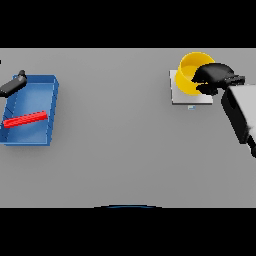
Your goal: Pick up the red beaker and tilt it to pour out 1 green nut into yellow bowl. Pick up the yellow bowl and place it on the metallic measuring scale.
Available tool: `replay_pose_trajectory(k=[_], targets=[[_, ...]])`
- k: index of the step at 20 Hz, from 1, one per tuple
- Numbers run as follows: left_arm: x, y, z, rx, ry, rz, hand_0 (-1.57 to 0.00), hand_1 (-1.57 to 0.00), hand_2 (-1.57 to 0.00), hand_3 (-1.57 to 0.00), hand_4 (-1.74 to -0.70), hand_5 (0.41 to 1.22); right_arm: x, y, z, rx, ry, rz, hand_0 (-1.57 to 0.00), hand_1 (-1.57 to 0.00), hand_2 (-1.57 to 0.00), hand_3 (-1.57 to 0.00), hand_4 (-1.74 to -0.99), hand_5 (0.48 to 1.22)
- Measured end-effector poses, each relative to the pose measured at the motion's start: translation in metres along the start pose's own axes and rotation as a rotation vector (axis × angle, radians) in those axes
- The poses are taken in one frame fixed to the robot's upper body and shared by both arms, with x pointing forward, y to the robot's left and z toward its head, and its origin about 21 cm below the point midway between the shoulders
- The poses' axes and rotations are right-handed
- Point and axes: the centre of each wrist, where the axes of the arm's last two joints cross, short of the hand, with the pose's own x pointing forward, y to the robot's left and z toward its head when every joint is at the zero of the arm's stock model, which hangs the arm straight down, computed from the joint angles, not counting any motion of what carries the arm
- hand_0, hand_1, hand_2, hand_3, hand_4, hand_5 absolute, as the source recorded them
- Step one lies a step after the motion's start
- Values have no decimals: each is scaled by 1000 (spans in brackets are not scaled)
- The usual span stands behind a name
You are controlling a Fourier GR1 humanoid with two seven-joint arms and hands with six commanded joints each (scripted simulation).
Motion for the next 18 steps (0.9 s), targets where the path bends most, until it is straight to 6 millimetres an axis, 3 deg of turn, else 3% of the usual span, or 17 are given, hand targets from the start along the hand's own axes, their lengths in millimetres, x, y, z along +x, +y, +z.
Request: replay_pose_trajectory(k=[2,3,4,5,7,10,13,18], targets=[[1,-2,-1,-5,-4,3,1,1,1,1,-811,740,4,-1,-4,8,0,-15,-1536,-1411,-1569,-1165,-1728,1221],[3,-3,-2,-5,-10,7,1,1,1,1,-813,745,4,-2,-4,21,0,-25,-1543,-1443,-1496,-1022,-1659,1221],[3,-2,-3,-10,-2,6,1,1,1,1,-812,745,5,0,-6,31,12,-32,-1525,-1350,-1348,-907,-1596,1134],[1,-2,-2,-14,-4,4,1,1,1,1,-812,744,4,-1,-6,41,33,-40,-1219,-1083,-1132,-824,-1548,1053],[3,-6,-3,-21,5,1,1,1,1,1,-812,745,1,0,-6,46,21,-58,-780,-692,-810,-711,-1470,928],[8,-5,-5,-12,1,-4,1,1,1,1,-806,738,1,0,-7,57,20,-59,-399,-354,-518,-604,-1410,821],[5,-7,-8,-10,-6,6,1,1,1,1,-811,737,-1,0,-7,70,0,-51,-204,-181,-336,-507,-1372,766],[5,-6,-7,-16,4,13,1,1,1,1,-820,734,-2,2,-9,105,4,-17,-66,-59,-142,-365,-1316,735]])
